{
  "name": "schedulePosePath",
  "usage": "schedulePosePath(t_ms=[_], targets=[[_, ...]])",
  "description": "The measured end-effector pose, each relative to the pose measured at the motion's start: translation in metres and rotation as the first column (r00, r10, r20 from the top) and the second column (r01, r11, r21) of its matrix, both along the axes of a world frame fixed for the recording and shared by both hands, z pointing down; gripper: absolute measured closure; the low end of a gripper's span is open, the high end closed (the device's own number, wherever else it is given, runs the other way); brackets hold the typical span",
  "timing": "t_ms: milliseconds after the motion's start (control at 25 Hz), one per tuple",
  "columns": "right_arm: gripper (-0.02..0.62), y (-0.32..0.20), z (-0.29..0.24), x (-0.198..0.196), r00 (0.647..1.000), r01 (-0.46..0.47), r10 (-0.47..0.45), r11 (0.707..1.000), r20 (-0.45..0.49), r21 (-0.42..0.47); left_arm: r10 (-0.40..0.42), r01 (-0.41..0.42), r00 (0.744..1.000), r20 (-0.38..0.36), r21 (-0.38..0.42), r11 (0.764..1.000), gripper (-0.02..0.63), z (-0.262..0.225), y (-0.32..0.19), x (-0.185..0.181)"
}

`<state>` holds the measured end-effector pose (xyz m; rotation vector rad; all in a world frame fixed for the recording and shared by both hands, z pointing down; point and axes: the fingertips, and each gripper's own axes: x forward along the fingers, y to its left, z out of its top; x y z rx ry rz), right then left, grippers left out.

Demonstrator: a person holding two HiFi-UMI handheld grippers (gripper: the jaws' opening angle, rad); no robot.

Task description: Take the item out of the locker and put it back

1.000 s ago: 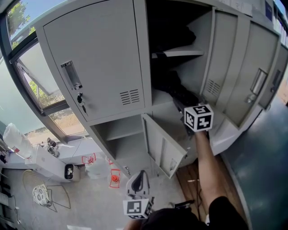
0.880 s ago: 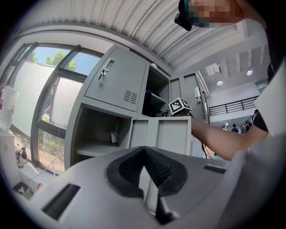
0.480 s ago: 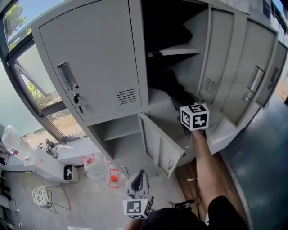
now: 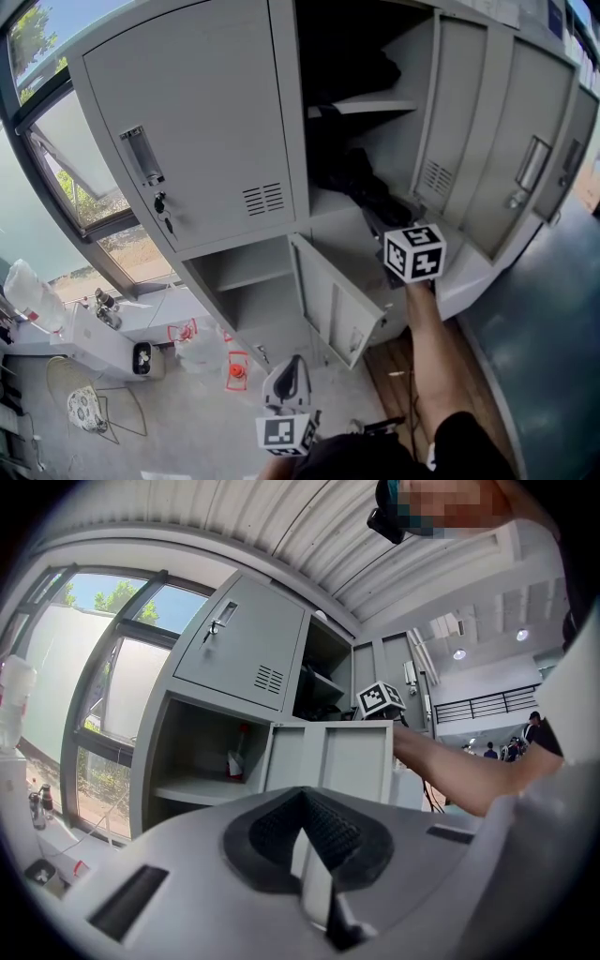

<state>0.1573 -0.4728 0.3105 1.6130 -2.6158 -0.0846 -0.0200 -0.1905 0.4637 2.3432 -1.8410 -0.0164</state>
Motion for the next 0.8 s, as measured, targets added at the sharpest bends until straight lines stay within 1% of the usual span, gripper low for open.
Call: schedulePosePath(t_ms=[120, 320, 800], targets=[[0.42, 0.013, 0.001, 0.005, 1.0, 0.011, -0.011, 1.0, 0.02, 0.012, 0.029, -0.029, 1.0, -0.004, 0.012, 1.0, 0.614, 0.008, 0.001, 0.006], [0.422, 0.034, 0.004, 0.014, 0.998, 0.022, -0.024, 1.0, 0.066, 0.02, 0.039, -0.039, 0.999, 0.004, 0.014, 0.999, 0.614, 0.006, 0.002, 0.009], [0.423, 0.071, 0.003, 0.031, 0.995, 0.013, -0.018, 0.998, 0.095, 0.056, 0.084, -0.084, 0.996, 0.004, 0.023, 0.996, 0.615, 0.01, 0.01, 0.02]])
